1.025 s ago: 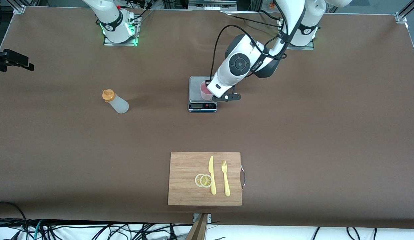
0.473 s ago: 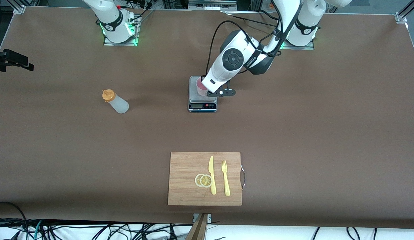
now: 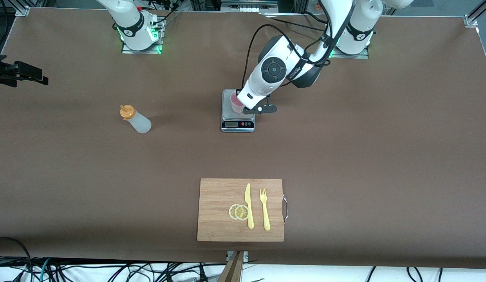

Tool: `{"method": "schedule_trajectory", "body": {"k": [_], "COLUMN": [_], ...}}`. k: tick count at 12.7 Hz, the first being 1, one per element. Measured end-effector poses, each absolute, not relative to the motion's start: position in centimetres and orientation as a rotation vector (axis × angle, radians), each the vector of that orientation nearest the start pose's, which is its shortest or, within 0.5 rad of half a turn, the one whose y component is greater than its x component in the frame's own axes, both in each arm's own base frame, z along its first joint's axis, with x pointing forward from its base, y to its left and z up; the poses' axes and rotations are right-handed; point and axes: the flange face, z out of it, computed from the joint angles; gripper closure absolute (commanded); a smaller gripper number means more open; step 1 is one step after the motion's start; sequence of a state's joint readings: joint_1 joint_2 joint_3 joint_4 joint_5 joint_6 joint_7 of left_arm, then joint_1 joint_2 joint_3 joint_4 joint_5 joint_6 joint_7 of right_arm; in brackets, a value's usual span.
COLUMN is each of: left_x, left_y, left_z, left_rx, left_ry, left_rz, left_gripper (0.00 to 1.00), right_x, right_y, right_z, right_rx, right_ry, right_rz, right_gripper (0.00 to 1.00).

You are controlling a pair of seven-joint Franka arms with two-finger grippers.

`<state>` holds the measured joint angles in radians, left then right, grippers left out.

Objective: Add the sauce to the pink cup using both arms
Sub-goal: 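Lower the pink cup onto the scale and open the left gripper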

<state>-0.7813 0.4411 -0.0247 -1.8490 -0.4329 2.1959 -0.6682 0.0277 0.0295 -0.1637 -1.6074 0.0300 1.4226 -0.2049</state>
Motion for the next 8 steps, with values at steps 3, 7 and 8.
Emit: {"method": "schedule_trajectory", "body": {"k": [3, 7, 8], "left_x": [42.87, 43.06, 43.18], "left_y": [-46.52, -46.62, -46.76], "left_z": [28.05, 28.45, 29.02], "left_rx": [-3.289, -3.293, -3.301], "left_ry": [-0.231, -0.249, -0.247], "left_rz": [0.505, 0.498, 0.492], "left_gripper": [0.44, 0.12, 0.08], "right_x": [54.1, 53.74, 53.69], "right_y": [-5.95, -5.87, -5.86], "right_z": [58.26, 58.44, 58.42], "right_rx": [-3.065, -3.053, -3.045], "right_ry": [-0.134, -0.169, -0.212], "right_rz": [0.312, 0.347, 0.352], "right_gripper": [0.0, 0.0, 0.0]}}
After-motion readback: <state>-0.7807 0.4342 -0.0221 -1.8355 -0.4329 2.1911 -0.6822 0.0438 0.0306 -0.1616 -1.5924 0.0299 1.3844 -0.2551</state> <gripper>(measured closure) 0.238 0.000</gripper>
